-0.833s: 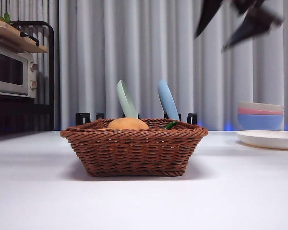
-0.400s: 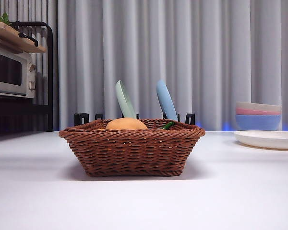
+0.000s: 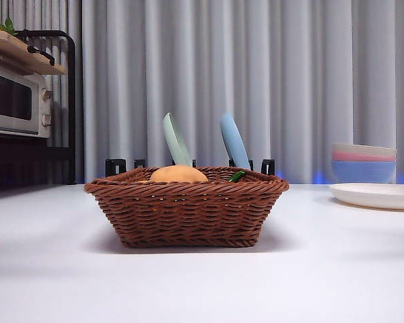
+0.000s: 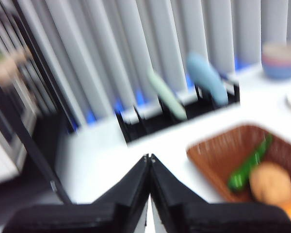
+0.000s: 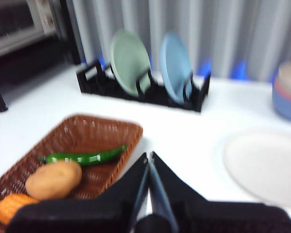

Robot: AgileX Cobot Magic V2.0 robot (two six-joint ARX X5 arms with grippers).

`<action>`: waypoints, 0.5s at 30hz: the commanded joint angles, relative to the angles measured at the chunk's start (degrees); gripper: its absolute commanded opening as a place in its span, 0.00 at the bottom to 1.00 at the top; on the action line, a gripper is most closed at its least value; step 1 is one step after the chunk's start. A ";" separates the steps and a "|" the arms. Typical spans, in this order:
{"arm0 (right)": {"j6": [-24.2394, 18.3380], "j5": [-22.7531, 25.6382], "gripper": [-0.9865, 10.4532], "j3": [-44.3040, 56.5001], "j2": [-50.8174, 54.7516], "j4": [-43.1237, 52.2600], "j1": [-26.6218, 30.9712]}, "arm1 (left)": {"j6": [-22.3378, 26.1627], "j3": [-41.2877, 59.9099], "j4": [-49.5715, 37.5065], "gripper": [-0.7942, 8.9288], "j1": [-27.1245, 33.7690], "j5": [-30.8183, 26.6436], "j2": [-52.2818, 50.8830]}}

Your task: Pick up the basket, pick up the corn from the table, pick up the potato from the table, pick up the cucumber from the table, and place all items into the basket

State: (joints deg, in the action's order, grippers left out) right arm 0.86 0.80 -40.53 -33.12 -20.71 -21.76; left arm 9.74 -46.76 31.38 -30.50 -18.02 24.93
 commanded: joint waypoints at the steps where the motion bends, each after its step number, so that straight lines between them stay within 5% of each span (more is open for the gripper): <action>1: 2.25 2.67 0.09 0.09 0.44 -2.51 -0.02 | -1.03 -0.11 1.99 0.08 0.17 -0.87 -0.04; 15: 2.23 2.56 0.09 0.09 0.24 -12.31 -0.02 | 1.33 -0.11 13.86 0.08 0.17 -1.90 2.91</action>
State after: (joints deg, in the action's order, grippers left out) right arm 2.39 3.40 -40.58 -32.86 -33.21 -21.74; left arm 9.54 -46.98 45.43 -30.48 -19.42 27.81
